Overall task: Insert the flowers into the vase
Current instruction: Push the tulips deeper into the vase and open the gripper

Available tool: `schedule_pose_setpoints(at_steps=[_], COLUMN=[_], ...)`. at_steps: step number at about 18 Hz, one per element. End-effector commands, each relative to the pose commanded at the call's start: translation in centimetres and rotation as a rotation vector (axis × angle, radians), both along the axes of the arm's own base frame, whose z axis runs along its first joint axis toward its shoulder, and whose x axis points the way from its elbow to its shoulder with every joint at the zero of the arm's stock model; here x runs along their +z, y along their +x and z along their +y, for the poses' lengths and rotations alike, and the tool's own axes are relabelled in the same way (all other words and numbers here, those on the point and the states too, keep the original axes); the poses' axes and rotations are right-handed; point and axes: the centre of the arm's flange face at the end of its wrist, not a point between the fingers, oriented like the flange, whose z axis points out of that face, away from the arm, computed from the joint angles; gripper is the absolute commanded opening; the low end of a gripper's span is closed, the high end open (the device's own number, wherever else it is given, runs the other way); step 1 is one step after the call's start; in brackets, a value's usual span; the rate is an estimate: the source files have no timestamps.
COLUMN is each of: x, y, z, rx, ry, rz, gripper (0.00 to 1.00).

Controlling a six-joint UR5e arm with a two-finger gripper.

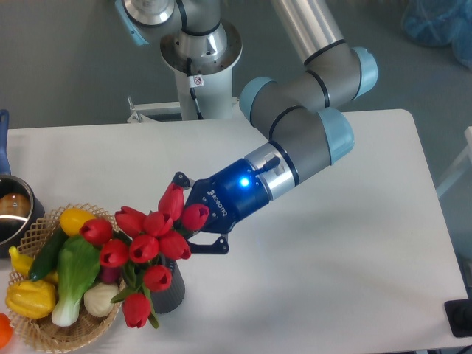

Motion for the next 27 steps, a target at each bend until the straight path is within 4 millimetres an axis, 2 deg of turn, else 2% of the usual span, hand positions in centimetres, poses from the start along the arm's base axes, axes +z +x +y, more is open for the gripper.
schedule_pose_setpoints(at_steps=[3, 7, 9, 12, 20, 27], x=[-1.9, -2.8, -3.2, -3.3, -4.0, -4.1], y=[0.3, 0.5, 0.4, 0.4, 0.5, 0.6], z=[-0.3, 0.0, 0.1, 0.2, -0.1, -0.3], rx=[0.004, 0.003, 0.002, 0.003, 0.007, 0.013], ry=[-0.031, -0.061, -0.067, -0.068, -0.089, -0.107], rz=[0.017, 0.027, 0.024, 0.026, 0.028, 0.041], gripper=[0.17, 0.2, 0.25, 0.37, 0.57, 0.62])
